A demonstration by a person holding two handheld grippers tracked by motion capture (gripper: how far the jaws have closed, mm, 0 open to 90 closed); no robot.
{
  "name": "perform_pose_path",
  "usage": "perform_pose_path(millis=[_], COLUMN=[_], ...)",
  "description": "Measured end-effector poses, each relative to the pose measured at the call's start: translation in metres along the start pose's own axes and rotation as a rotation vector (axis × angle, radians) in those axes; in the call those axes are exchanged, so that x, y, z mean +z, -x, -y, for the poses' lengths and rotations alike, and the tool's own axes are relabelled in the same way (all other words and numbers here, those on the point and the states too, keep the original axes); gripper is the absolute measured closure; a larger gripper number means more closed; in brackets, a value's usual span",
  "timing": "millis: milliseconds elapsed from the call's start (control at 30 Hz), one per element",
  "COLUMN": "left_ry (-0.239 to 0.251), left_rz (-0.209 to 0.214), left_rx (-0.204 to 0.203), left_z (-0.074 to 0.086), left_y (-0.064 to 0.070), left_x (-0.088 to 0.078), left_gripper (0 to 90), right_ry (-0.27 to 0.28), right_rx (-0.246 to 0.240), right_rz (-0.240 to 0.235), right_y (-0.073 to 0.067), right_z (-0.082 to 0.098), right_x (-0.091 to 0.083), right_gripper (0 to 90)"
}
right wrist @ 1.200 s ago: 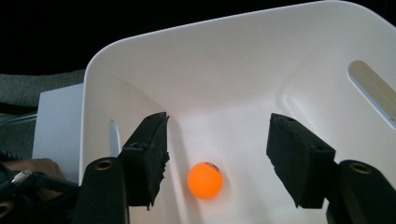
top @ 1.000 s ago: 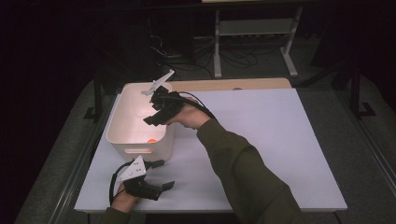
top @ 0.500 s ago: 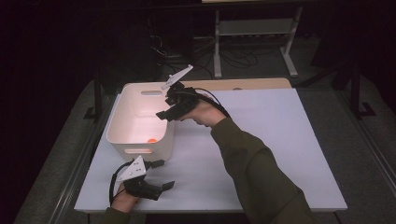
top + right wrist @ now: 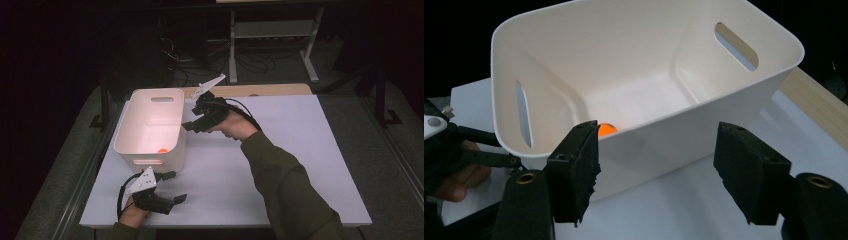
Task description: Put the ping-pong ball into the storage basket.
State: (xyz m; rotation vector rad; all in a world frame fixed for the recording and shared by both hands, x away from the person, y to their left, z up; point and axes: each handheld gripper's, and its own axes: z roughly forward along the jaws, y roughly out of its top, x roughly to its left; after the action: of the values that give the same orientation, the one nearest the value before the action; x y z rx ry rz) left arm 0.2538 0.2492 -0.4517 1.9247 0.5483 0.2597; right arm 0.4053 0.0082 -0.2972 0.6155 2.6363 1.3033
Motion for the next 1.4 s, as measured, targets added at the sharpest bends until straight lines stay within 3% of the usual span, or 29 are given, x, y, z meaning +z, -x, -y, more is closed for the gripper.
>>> perform_pose_path(millis=[333, 800, 1400], left_ry=[-0.003, -0.003, -0.004], left_rz=[0.001, 0.001, -0.001], left_rx=[-0.004, -0.004, -0.003], left_z=[0.0, 0.0, 0.0], left_y=[-0.001, 0.0, 0.0], left_x=[0.0, 0.0, 0.0], left_gripper=[14.0, 14.0, 14.0], right_ry=[0.005, 0.047, 0.071], right_rx=[0.017, 0.074, 0.105], right_rz=[0.007, 0.057, 0.123], right_y=[0.0, -0.001, -0.005], right_z=[0.028, 0.069, 0.117], right_x=[-0.004, -0.01, -0.023], right_gripper=[24.7, 14.2, 12.7])
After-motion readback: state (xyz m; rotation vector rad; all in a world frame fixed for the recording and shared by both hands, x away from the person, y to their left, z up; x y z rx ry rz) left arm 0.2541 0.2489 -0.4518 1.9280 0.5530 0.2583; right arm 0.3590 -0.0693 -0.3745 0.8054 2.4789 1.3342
